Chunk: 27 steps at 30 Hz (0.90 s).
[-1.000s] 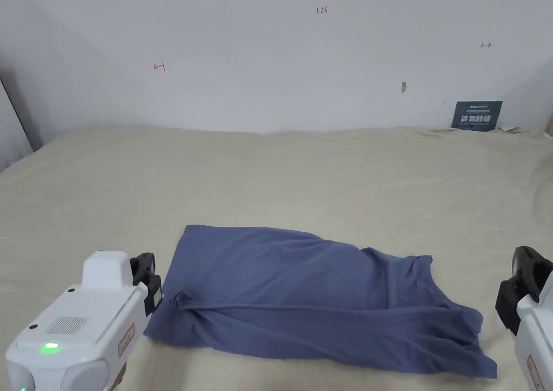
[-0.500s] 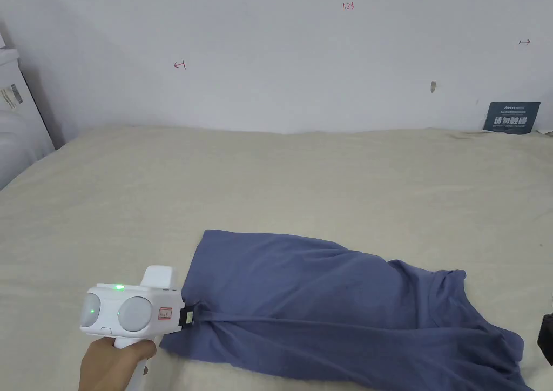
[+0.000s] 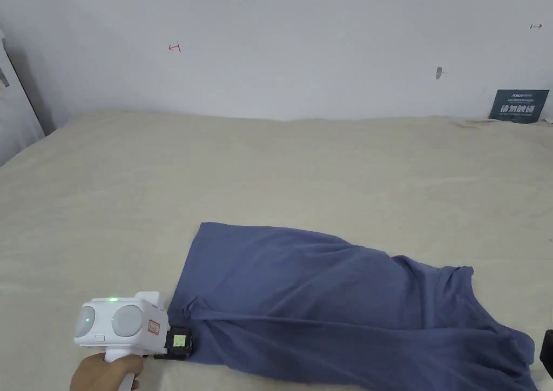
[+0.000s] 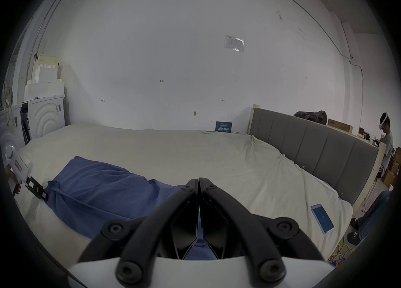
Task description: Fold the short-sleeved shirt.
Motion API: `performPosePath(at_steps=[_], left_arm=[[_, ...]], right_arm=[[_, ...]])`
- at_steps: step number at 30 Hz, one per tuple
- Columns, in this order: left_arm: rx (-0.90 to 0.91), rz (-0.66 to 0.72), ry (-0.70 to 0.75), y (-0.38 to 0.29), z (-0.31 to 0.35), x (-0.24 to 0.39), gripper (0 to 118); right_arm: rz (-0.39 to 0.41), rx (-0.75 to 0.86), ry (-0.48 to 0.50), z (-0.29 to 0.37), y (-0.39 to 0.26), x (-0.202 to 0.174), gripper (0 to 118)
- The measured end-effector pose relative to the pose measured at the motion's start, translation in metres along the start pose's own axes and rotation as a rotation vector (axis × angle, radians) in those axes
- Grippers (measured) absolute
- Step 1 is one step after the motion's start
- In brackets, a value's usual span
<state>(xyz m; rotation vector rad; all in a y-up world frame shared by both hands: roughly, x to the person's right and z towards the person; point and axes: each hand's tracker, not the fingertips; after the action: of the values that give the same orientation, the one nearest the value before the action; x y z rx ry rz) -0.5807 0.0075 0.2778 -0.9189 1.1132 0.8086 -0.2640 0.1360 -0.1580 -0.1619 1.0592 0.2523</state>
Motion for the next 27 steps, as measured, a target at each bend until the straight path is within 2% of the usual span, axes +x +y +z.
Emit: performPosePath(at_steps=[1, 6, 8, 9, 11, 16, 18, 19, 20, 21, 22, 23, 27], left_arm=[[0.0, -0.007, 0.001, -0.001, 0.0, 0.001, 70], [0.018, -0.064, 0.003, 0.007, -0.001, -0.001, 23], [0.026, -0.088, -0.008, 0.006, 0.004, 0.004, 19], [0.028, -0.089, -0.025, 0.006, 0.004, 0.004, 12], [0.029, -0.088, -0.03, 0.008, 0.004, 0.004, 8], [0.072, -0.104, -0.042, 0.009, 0.023, 0.007, 5], [0.081, -0.104, -0.049, 0.01, 0.028, 0.007, 5], [0.089, -0.107, -0.048, 0.013, 0.03, 0.007, 5], [0.092, -0.115, -0.047, 0.014, 0.031, 0.007, 5], [0.094, -0.117, -0.045, 0.014, 0.032, 0.007, 5], [0.099, -0.114, -0.045, 0.015, 0.033, 0.005, 5], [0.101, -0.11, -0.048, 0.009, 0.049, 0.012, 5], [0.104, -0.103, -0.046, 0.009, 0.046, 0.011, 5]], right_arm=[[-0.001, -0.004, 0.002, -0.001, -0.001, 0.0, 0], [-0.024, -0.035, 0.015, -0.006, -0.004, 0.004, 0], [-0.061, -0.07, 0.024, -0.012, -0.006, 0.008, 0], [-0.085, -0.094, 0.03, -0.015, -0.007, 0.012, 0], [-0.146, -0.153, 0.044, -0.026, -0.012, 0.021, 0], [-0.276, -0.408, 0.088, -0.069, -0.039, 0.043, 4], [-0.275, -0.497, 0.085, -0.086, -0.054, 0.047, 27], [-0.279, -0.532, 0.081, -0.093, -0.062, 0.048, 44], [-0.255, -0.566, 0.076, -0.101, -0.071, 0.05, 69], [-0.263, -0.587, 0.075, -0.107, -0.08, 0.052, 81], [-0.259, -0.612, 0.07, -0.113, -0.087, 0.053, 88], [-0.258, -0.635, 0.065, -0.116, -0.092, 0.054, 89], [-0.204, -0.696, 0.051, -0.126, -0.109, 0.05, 89]])
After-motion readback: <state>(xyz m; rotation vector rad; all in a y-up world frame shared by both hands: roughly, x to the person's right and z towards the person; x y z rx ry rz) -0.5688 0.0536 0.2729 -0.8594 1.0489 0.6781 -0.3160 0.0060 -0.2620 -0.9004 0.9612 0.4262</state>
